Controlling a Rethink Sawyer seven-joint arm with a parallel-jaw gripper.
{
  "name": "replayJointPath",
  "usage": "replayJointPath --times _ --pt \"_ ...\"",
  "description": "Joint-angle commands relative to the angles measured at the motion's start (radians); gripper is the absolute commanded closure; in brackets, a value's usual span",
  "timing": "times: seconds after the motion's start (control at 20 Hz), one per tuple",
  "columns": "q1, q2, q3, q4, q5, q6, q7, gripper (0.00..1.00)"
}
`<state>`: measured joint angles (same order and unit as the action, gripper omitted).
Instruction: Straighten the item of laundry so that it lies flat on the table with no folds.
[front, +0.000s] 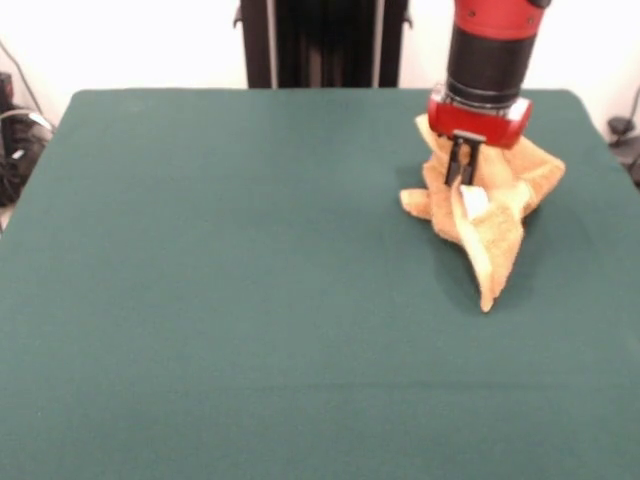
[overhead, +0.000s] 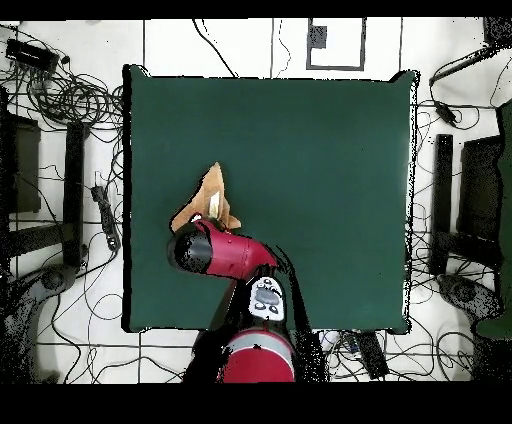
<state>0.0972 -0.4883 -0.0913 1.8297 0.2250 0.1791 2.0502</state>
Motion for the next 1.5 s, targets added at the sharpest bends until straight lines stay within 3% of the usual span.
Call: replayJointPath --times 0.05,0.25,0.5,0.75,1.5 --pt "0.115 -0.054 0.072 -0.108 0.107 0.226 0.243 1.00" --pt "0.124 -0.052 0.115 -0.093 0.173 0.172 0.288 1.00" --pt "0.167 -0.055 0.088 -0.098 0.221 0.168 0.296 1.00" --pt "0.201 -0.038 0.028 -0.126 0.223 0.202 0.268 1.00" --pt "0.259 -0.025 0.001 -0.146 0.271 0.212 0.288 1.00"
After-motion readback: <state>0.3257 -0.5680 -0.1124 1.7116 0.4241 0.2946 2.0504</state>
